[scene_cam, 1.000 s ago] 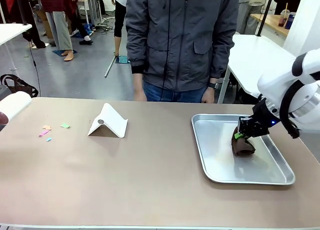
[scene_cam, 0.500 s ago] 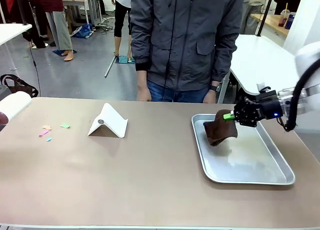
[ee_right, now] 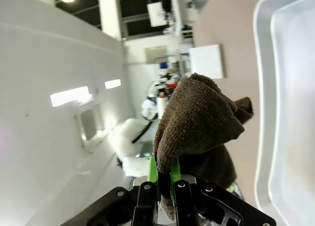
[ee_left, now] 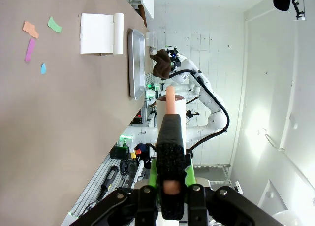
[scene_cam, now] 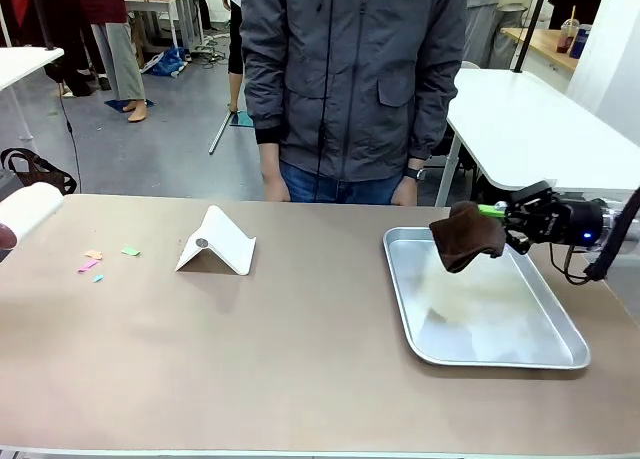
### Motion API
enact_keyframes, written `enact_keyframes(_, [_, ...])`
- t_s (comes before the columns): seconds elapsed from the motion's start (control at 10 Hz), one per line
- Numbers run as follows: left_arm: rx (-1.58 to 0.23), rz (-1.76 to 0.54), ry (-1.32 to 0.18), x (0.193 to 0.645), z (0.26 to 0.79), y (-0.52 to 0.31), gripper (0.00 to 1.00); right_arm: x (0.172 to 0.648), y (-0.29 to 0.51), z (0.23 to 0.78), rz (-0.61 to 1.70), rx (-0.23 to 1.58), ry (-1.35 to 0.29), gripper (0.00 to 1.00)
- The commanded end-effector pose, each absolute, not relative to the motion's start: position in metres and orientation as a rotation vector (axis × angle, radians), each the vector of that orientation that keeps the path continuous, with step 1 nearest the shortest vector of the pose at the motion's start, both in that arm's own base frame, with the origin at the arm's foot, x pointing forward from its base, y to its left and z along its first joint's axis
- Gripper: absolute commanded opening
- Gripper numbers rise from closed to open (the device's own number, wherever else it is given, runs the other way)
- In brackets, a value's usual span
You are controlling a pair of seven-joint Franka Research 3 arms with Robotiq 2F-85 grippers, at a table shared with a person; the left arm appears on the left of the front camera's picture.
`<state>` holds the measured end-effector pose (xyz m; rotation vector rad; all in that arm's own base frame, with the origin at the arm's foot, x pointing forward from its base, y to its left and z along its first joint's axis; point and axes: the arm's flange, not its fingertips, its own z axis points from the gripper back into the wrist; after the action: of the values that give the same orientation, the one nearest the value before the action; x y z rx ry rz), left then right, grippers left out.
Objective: Clean the surface of the table.
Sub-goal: If a person points to the right, clean the right side of the table with your right hand, and if they point to the left, clean the left side with your left hand.
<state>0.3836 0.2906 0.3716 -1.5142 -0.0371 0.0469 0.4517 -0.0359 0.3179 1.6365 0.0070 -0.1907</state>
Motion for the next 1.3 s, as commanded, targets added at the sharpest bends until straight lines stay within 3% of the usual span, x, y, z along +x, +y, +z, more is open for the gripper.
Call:
enact_keyframes(0.0, [-1.515,0.028,-0.047,0.38,0.374,0.288,0.14,0.434,-0.054,0.335,-0.193,1.662,-0.116,0.11])
enact_keyframes(0.4, [-1.515,0.028,-0.047,0.38,0.374,0.288,0.14,0.367,-0.097,0.381,-0.136,1.517,-0.302,0.11])
enact_keyframes(0.6, [-1.515,0.028,-0.047,0.38,0.374,0.288,0.14,0.346,-0.089,0.389,-0.097,1.472,-0.311,0.11])
enact_keyframes(0.7, [-1.515,0.028,-0.047,0.38,0.374,0.288,0.14,0.373,-0.105,0.382,-0.135,1.536,-0.27,0.11])
enact_keyframes(1.2, [-1.515,0.028,-0.047,0.38,0.374,0.288,0.14,0.373,-0.105,0.382,-0.135,1.536,-0.27,0.11])
